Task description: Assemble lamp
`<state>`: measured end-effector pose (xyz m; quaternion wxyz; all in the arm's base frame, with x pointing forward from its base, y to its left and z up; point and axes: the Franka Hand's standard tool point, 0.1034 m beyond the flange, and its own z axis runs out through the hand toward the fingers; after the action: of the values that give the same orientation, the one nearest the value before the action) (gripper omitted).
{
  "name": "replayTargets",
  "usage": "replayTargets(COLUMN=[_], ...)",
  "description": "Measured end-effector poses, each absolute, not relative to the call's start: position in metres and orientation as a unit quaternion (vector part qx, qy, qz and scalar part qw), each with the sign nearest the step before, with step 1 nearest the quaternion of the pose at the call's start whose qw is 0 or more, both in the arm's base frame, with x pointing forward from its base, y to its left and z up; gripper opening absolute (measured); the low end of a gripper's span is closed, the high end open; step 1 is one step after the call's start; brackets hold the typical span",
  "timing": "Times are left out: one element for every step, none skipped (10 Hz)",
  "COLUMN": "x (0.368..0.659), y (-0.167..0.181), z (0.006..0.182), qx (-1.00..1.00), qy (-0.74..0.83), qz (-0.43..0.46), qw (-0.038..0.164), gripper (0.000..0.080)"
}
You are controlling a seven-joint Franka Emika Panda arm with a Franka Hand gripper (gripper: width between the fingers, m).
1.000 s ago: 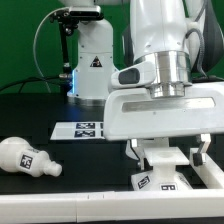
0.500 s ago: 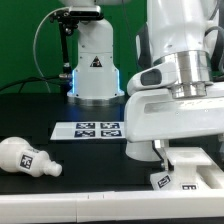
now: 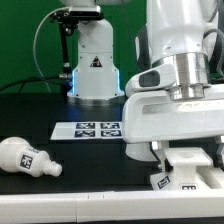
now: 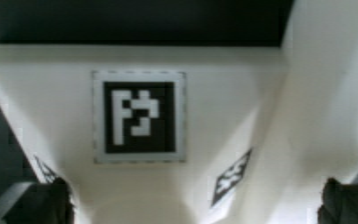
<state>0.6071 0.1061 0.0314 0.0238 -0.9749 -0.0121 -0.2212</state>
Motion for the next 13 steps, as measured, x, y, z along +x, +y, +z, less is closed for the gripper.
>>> replayTargets(x=[0.607, 0.607, 0.607, 0.607, 0.607, 0.609, 0.61, 0.61, 0.611, 0.612, 0.614, 0.614, 0.615], y=[0.106, 0.106, 0.106, 0.105, 0.103, 0.1, 0.096, 0.097, 0.096, 0.093, 0.091, 0.093, 0.093], z=[0.031, 0.03, 0.03, 0.03, 0.031, 0.033, 0.035, 0.035, 0.036, 0.039, 0.042, 0.045, 0.049], qx=[-0.975, -0.975, -0.975, -0.975, -0.975, -0.975, -0.974, -0.974, -0.974, -0.974, -0.973, -0.973, -0.972], qy=[-0.012, -0.012, -0.012, -0.011, -0.015, -0.015, -0.015, -0.016, -0.017, -0.017, -0.016, -0.017, -0.017], qz=[-0.22, -0.22, -0.22, -0.22, -0.221, -0.222, -0.223, -0.223, -0.225, -0.227, -0.228, -0.23, -0.233], qw=[0.024, 0.024, 0.024, 0.023, 0.022, 0.02, 0.019, 0.019, 0.019, 0.018, 0.017, 0.019, 0.019], gripper=[0.0699, 0.0699, 0.0699, 0.0699, 0.0699, 0.0699, 0.0699, 0.0699, 0.0699, 0.0699, 0.0699, 0.0699, 0.0699])
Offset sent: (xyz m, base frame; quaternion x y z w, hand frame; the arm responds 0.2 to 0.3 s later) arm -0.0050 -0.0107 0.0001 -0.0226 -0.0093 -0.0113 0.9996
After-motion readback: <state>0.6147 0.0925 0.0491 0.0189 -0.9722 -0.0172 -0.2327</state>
